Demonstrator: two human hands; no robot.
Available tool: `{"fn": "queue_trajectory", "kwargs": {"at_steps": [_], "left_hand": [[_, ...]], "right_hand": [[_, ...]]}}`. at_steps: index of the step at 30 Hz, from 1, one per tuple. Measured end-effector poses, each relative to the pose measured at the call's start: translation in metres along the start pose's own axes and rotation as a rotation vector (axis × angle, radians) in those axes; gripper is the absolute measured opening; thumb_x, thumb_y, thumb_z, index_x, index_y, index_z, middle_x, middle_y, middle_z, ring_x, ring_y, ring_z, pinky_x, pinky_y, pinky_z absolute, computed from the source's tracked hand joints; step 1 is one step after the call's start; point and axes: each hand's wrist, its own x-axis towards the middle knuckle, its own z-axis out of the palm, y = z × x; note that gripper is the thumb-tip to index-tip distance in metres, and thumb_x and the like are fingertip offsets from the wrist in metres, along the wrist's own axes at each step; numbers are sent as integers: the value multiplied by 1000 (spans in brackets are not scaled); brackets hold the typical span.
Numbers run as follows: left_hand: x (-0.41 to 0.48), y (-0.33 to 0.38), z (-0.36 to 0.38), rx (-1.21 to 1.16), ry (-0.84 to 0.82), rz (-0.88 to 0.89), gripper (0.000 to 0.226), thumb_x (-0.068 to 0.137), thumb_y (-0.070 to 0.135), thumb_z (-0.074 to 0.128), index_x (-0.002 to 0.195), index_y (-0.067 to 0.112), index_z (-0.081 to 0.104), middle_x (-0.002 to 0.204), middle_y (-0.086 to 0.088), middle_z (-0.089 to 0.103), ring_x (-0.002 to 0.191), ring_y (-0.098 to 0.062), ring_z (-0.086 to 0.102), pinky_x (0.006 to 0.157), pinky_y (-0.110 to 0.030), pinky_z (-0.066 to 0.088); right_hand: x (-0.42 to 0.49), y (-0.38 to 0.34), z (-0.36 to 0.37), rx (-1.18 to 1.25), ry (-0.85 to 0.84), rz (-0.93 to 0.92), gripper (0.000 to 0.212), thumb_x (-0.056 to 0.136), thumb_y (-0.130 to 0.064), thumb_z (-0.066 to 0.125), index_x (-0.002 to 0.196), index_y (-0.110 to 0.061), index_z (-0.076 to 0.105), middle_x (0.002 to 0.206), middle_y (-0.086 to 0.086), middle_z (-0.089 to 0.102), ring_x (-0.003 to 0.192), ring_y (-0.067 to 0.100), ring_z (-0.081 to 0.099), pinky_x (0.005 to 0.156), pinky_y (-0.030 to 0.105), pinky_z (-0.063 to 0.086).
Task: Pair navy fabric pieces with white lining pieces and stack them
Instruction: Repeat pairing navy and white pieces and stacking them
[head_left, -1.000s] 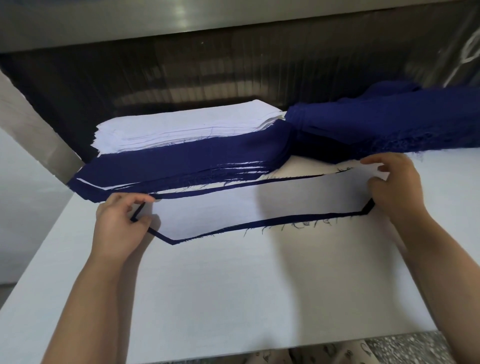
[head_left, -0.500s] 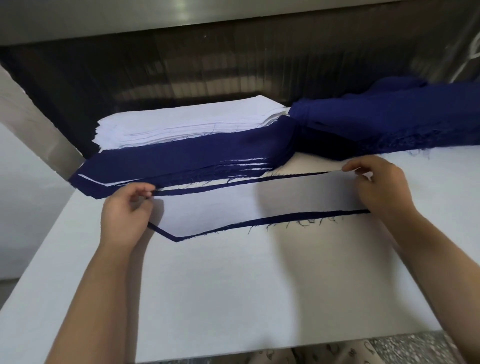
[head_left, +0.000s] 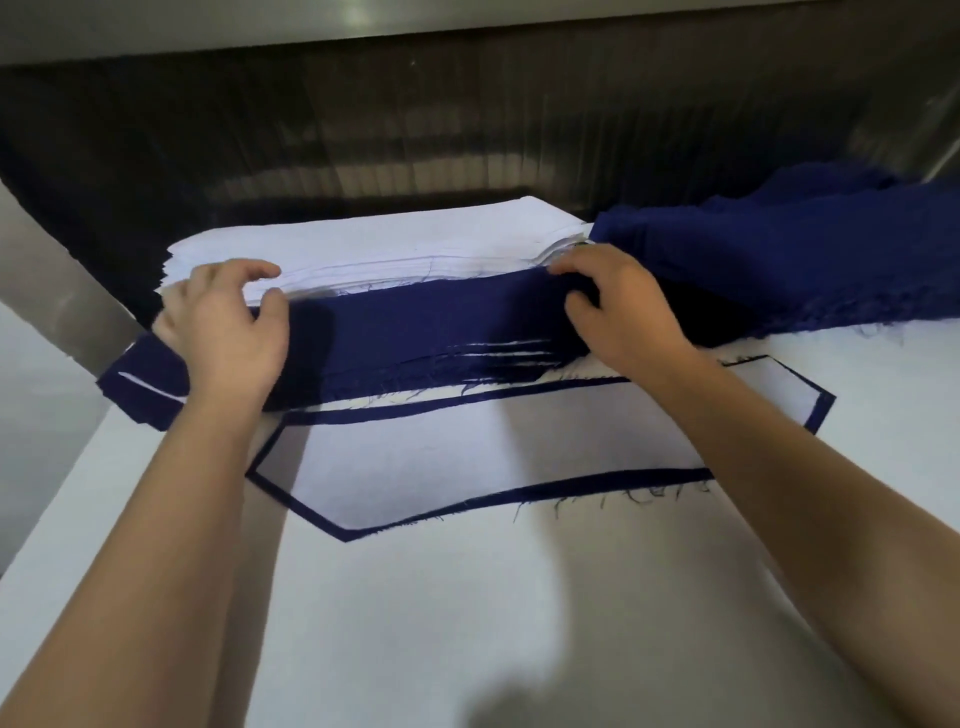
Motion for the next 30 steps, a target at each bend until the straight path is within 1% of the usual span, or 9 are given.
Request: {"fn": "queue_trajectory", "kwargs": {"at_steps": [4,8,13,15,17,19,22,25,30], "left_hand": [[29,6,15,125,-154,83,34,97,29,46,127,19,58,143,-12,44,134,-35,24,107,-42,15],[52,7,37,223,-230,105,45,98,36,46,138,17,48,147,-14,41,137,-34,21,107,-43,16],[62,3,54,381,-297,101,57,97,39,45,146,15,32,152,-9,34,141,-33,14,108,-44,13],[59,0,56,408,-284,132,53,97,39,45,145,19,33,149,-9,38,138,-34,18,107,-45,14],[55,-2,55,423,-250,166,50,97,38,47,143,22,36,145,-10,42,133,-37,23,104,-48,16],[53,-4,54,431,-200,209,45,97,34,50,139,20,43,139,-14,47,128,-40,28,102,-50,18],[54,-5,54,418,-117,269,28,97,24,53,121,15,63,126,-17,55,120,-42,32,99,-50,20],[56,-7,55,374,-40,282,24,97,19,52,113,15,70,118,-16,60,115,-41,36,98,-50,20],[58,-12,49,333,83,258,27,99,18,47,104,12,73,108,-15,65,111,-41,40,95,-52,22]], "right_hand": [[34,-5,19,-59,-44,-22,40,91,-5,47,130,-10,52,138,8,49,129,22,41,109,28,28],[65,-5,37,-154,-101,-21,47,94,-10,43,141,-10,40,146,12,37,136,26,31,111,33,25],[90,3,51,-421,-233,-24,54,99,-18,35,149,-11,16,149,15,29,138,28,23,110,36,22],[92,5,54,-471,-237,-44,49,99,-18,36,145,-8,24,137,16,43,128,31,37,103,37,29],[93,6,54,-543,-191,-96,33,98,-13,38,129,-6,43,122,15,52,115,31,47,92,37,35],[93,7,53,-601,-152,-117,24,96,-8,40,115,-6,52,115,13,56,108,30,51,83,35,37],[94,7,52,-644,-123,-121,20,93,-3,41,102,-10,59,104,10,59,100,29,54,73,31,29],[95,7,48,-629,-75,-114,21,90,-1,43,83,-16,55,91,8,60,84,27,49,75,31,28],[97,10,48,-538,-5,-96,23,95,-9,43,103,-15,63,115,10,60,109,31,46,89,38,34]]}}
